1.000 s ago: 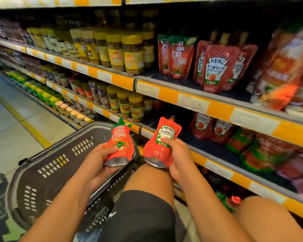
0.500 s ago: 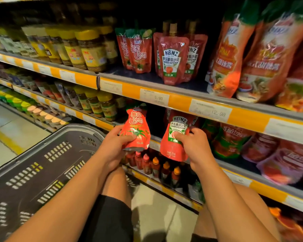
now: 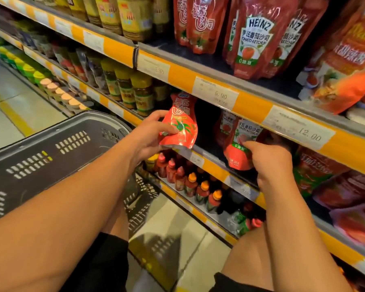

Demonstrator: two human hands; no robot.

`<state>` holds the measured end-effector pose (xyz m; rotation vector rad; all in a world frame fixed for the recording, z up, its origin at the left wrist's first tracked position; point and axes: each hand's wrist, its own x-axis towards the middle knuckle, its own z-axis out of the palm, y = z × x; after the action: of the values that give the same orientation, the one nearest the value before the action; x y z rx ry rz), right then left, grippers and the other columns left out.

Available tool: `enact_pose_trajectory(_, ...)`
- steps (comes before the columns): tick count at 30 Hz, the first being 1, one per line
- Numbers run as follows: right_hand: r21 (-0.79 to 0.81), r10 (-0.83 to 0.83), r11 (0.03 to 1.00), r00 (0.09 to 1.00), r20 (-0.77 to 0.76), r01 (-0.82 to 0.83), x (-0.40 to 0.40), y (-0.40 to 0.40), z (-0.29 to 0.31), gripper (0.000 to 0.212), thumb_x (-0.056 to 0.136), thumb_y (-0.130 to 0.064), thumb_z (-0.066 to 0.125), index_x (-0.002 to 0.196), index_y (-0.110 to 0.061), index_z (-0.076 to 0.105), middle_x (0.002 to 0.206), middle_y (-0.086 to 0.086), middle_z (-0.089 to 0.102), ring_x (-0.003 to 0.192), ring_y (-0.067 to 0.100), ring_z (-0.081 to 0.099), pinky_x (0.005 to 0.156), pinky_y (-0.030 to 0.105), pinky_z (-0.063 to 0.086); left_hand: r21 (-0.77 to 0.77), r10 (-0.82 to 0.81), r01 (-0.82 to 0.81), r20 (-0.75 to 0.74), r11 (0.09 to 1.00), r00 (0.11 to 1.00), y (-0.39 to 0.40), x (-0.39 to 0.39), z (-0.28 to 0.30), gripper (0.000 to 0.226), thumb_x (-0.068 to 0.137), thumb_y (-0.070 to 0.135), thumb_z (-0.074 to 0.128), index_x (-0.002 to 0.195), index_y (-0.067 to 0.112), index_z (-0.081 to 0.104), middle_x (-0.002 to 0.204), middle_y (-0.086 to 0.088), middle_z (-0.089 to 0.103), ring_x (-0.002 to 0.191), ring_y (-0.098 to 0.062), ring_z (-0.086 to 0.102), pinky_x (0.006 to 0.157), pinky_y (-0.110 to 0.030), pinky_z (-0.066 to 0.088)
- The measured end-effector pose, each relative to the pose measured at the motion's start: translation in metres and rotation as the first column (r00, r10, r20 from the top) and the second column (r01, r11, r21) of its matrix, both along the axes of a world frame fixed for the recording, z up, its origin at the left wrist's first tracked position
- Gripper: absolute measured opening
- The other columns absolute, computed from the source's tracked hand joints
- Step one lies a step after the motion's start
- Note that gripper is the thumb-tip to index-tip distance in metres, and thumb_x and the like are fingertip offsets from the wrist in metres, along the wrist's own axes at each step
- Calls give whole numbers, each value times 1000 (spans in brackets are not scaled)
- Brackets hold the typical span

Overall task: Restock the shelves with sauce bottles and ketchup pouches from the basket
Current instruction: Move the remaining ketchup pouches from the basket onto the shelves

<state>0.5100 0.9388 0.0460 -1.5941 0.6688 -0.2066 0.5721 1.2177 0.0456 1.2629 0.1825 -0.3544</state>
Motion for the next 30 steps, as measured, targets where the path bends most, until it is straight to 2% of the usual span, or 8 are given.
enact_pose_trajectory(3, 49, -41, 998, 999, 11, 40, 5, 7, -2, 56, 54, -44, 94, 97, -15, 73, 96, -8, 74, 86, 16, 72, 84, 39, 58, -2, -20, 20, -5, 1000, 1000, -7, 12, -3, 59, 79, -11, 72, 129, 17, 60, 122, -17, 70, 103, -34, 75, 69, -44, 62)
enact_pose_trajectory(7, 20, -77, 997, 994, 84, 75, 8, 11, -6, 45, 70, -25, 94, 109, -24, 73, 101, -11, 75, 86, 9, 73, 69, 28, 61, -10, -15, 15, 19, 1000, 1000, -25, 31, -5, 61, 78, -14, 71, 131, 14, 57, 120, -16, 72, 108, -35, 73, 86, -52, 62)
enact_pose_trajectory(11, -31, -88, 995, 992, 93, 91, 9, 5, -15, 39, 74, -24, 93, 104, -32, 69, 92, -26, 65, 83, -6, 61, 91, 35, 54, 7, 39, -39, 53, 999, 998, -40, 53, -11, 54, 79, -11, 73, 130, 5, 61, 110, -20, 75, 96, -34, 76, 79, -44, 62)
enact_pose_trajectory(14, -68, -65, 995, 997, 27, 67, 8, 1, -23, 54, 73, -28, 93, 121, -25, 67, 100, -19, 65, 91, 4, 63, 100, 42, 54, 33, 99, -103, 93, 994, 991, -45, 69, -15, 51, 72, -6, 84, 119, 8, 69, 102, -14, 79, 91, -32, 77, 81, -45, 62)
enact_pose_trajectory(19, -170, -99, 981, 994, -38, 91, 5, -9, -34, 38, 70, -35, 93, 96, -38, 66, 96, -20, 66, 88, 9, 65, 90, 46, 58, 67, 148, -160, 161, 985, 976, -48, 89, -20, 61, 58, -1, 92, 112, 20, 73, 96, 0, 79, 88, -22, 76, 77, -36, 64)
enact_pose_trajectory(22, -224, -122, 969, 991, -58, 107, 0, -14, -41, 36, 74, -29, 91, 101, -29, 67, 96, -14, 68, 84, 6, 65, 82, 39, 58, 181, 120, -170, 256, 969, 959, -52, 103, -22, 75, 64, -4, 92, 133, 3, 63, 111, -1, 73, 99, -16, 70, 76, -17, 56)
enact_pose_trajectory(25, -239, -128, 965, 989, -71, 108, -3, -16, -43, 33, 78, -26, 89, 100, -25, 66, 86, -21, 60, 77, -2, 59, 65, 26, 50, 302, 33, -116, 267, 946, 963, -58, 117, -24, 78, 71, 0, 91, 140, -2, 56, 137, -15, 64, 126, -26, 61, 101, -28, 49)
enact_pose_trajectory(30, -315, -112, 946, 991, -78, 82, -6, -17, -44, 34, 81, -21, 86, 109, -12, 71, 97, -9, 71, 83, 4, 66, 61, 25, 50, 509, -181, -6, 318, 861, 931, -67, 135, -28, 87, 79, 11, 88, 154, 7, 44, 153, -8, 52, 140, -21, 50, 101, -14, 37)
